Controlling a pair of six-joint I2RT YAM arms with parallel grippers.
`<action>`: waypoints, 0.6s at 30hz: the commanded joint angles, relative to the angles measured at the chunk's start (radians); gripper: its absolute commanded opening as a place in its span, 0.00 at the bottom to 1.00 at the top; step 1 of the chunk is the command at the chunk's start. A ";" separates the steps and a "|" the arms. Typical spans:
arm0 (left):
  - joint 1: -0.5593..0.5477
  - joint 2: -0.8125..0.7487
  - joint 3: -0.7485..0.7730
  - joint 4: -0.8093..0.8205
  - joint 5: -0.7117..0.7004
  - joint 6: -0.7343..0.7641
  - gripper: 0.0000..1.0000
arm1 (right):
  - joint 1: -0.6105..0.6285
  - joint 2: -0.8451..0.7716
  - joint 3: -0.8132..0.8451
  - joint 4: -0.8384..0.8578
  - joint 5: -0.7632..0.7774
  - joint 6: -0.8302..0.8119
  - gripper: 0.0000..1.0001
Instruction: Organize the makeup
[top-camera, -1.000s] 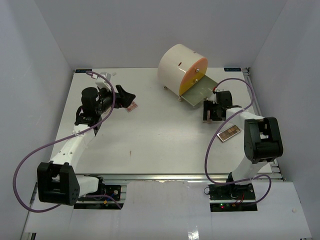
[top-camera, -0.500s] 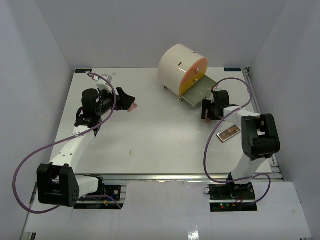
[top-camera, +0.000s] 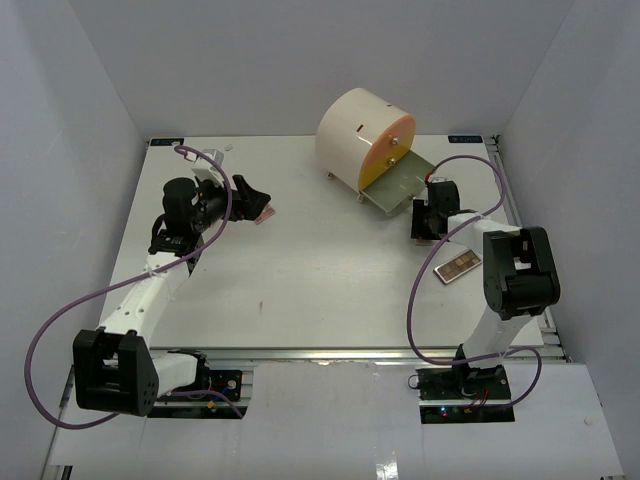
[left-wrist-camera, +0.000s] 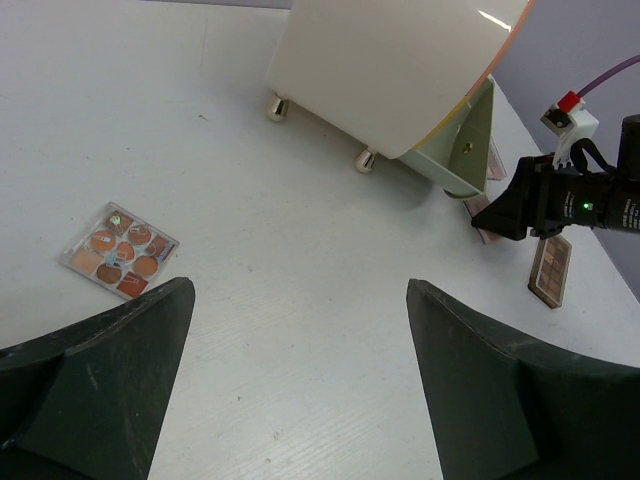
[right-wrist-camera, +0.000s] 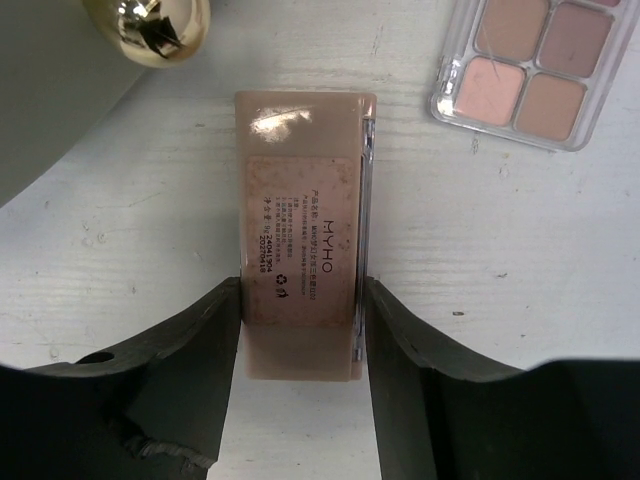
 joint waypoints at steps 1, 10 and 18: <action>-0.002 -0.045 -0.007 -0.005 -0.003 0.011 0.98 | -0.019 -0.063 -0.037 0.033 -0.034 -0.025 0.29; -0.002 -0.058 -0.008 0.004 0.008 0.001 0.98 | -0.037 -0.349 -0.122 0.026 -0.066 -0.128 0.16; -0.001 -0.065 -0.017 0.013 0.004 -0.001 0.98 | -0.037 -0.421 -0.021 0.109 -0.165 -0.047 0.18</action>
